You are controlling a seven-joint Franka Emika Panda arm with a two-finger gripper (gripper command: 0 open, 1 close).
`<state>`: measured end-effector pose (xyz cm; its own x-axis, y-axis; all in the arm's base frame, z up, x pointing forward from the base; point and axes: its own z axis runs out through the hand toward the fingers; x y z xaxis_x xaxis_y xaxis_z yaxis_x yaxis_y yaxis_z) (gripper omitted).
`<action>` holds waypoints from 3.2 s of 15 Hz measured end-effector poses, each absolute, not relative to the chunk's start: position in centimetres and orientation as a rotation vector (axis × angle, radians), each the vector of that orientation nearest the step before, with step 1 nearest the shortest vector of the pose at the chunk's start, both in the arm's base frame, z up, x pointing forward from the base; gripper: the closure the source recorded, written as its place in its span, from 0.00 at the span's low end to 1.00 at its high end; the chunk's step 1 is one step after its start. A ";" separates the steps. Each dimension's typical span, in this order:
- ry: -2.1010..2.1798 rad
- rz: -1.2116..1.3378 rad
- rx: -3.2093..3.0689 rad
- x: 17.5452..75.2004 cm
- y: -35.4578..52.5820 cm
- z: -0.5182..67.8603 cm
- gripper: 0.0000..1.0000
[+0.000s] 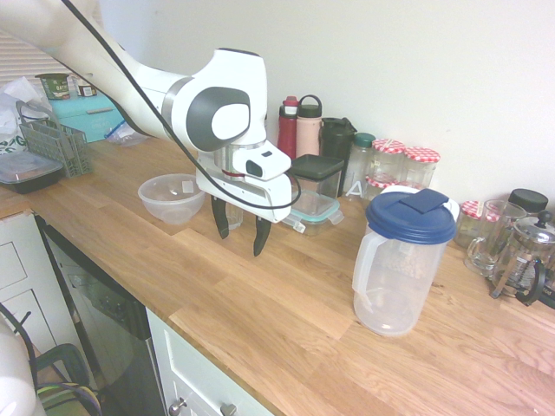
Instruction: Pour me some water
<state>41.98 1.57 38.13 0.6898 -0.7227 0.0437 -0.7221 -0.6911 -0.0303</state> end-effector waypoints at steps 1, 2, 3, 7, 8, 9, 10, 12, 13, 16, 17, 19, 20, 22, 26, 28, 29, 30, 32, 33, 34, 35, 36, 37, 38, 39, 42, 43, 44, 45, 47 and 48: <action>1.232 -0.081 -2.877 42.0 1.5 38.1 0.00; 1.234 -0.081 -2.876 42.0 1.4 38.2 0.00; 1.231 -0.093 -2.878 41.9 1.4 38.6 0.00; 1.269 -0.166 -2.862 40.5 -0.2 45.6 0.00; 1.304 -0.176 -2.842 39.8 -1.5 47.9 0.00; 1.346 -0.189 -2.817 39.1 -3.0 50.0 0.00; 1.383 -0.205 -2.792 38.4 -4.8 51.8 0.00; 1.426 -0.253 -2.749 37.1 -8.5 54.5 0.00; 1.437 -0.279 -2.735 36.4 -10.4 55.2 0.00; 1.474 -0.335 -2.702 34.3 -15.2 56.4 0.00; 1.487 -0.348 -2.690 33.6 -16.6 56.6 0.00; 1.497 -0.382 -2.663 32.6 -19.4 56.5 0.00; 1.494 -0.391 -2.651 32.5 -20.4 56.0 0.00; 1.499 -0.393 -2.640 33.1 -21.4 54.2 0.00; 1.482 -0.488 -2.646 34.9 -21.9 50.2 1.00; 1.468 -0.489 -2.632 35.9 -21.7 48.4 1.00; 1.464 -0.484 -2.630 36.4 -21.6 47.7 1.00; 1.461 -0.479 -2.631 36.7 -21.5 47.3 1.00; 1.460 -0.496 -2.631 36.9 -21.5 47.2 1.00; 1.464 -0.502 -2.628 36.9 -21.7 47.2 1.00; 1.469 -0.502 -2.627 36.9 -21.8 47.2 1.00; 1.473 -0.502 -2.626 36.9 -21.9 47.1 1.00; 1.475 -0.502 -2.626 37.0 -22.0 47.0 1.00; 1.475 -0.502 -2.627 37.1 -22.1 47.0 1.00; 1.475 -0.506 -2.627 37.2 -22.1 47.0 1.00; 1.475 -0.505 -2.628 37.3 -22.2 47.0 1.00; 1.472 -0.508 -2.632 37.5 -22.1 47.1 1.00; 1.471 -0.511 -2.632 37.6 -22.1 47.2 1.00; 1.471 -0.511 -2.633 37.7 -22.2 47.2 1.00; 1.470 -0.512 -2.634 37.8 -22.2 47.2 1.00; 1.471 -0.514 -2.634 38.0 -22.3 47.3 1.00; 1.473 -0.515 -2.634 38.0 -22.4 47.4 1.00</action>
<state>38.02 -22.38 47.38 0.4813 -0.8400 0.2506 -0.8129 -0.5347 -0.2309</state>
